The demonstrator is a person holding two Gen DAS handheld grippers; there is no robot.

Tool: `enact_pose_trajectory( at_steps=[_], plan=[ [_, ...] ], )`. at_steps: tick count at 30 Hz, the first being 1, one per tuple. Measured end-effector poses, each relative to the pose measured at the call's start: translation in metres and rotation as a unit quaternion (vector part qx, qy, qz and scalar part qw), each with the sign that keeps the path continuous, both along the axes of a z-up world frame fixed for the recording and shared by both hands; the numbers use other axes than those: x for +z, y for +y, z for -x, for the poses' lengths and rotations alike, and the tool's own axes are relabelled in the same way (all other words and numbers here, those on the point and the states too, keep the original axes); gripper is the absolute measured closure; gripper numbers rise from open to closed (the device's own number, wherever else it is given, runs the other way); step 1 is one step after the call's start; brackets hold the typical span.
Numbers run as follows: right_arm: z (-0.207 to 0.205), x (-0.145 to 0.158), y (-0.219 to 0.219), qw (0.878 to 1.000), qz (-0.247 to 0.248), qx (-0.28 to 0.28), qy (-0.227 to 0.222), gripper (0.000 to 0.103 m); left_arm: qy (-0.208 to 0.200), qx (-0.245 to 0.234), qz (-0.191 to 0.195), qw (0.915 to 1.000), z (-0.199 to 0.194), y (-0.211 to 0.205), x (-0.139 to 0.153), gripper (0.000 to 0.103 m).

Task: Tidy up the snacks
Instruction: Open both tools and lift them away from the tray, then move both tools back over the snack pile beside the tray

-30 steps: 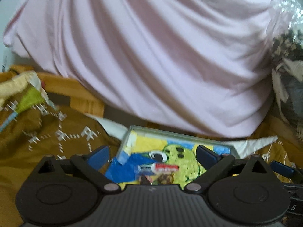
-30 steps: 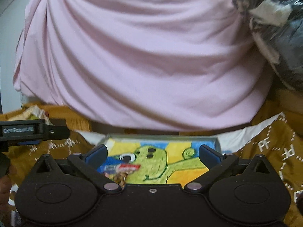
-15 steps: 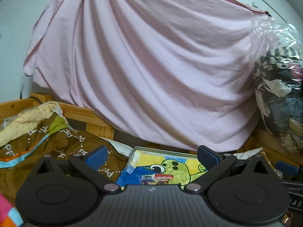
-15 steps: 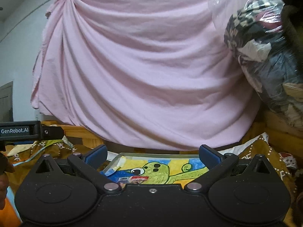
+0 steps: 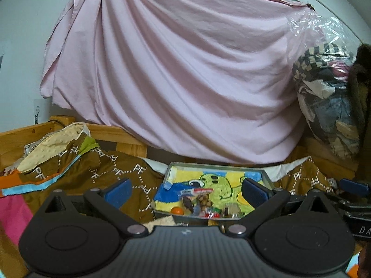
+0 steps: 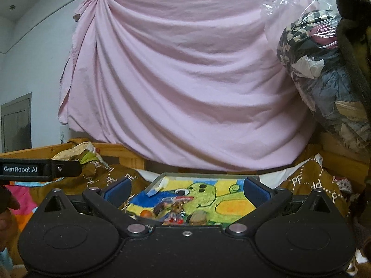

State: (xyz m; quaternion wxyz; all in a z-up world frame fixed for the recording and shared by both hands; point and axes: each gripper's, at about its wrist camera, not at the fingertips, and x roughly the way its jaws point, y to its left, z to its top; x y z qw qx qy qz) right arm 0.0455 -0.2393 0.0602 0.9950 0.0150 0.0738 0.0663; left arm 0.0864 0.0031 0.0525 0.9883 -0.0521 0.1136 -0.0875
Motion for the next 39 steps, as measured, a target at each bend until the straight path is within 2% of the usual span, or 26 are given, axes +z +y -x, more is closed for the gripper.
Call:
enact_pose_trajectory(
  at_steps=[12,18,25,33,39],
  plan=[
    [0.024,-0.015,0.003,0.998,-0.004,-0.002,0.062,0.001,0.060,-0.004,-0.010,0.9981,0.036,0.007,-0.021,0.000],
    [0.028,-0.023,0.003,0.995,-0.006,-0.005,0.096,0.001,0.098,0.012,-0.026,0.9948,0.044,0.009,-0.030,0.000],
    [0.024,-0.032,0.010,0.989,0.015,0.000,0.145,0.001,0.132,0.025,-0.032,0.9904,0.047,0.013,-0.038,0.000],
    [0.020,-0.036,0.014,0.987,0.024,0.002,0.161,0.001,0.152,0.035,-0.038,0.9871,0.044,0.013,-0.041,0.000],
    [0.012,-0.039,0.018,0.982,0.035,0.008,0.184,0.001,0.186,0.037,-0.043,0.9809,0.033,0.014,-0.043,0.000]
  ],
)
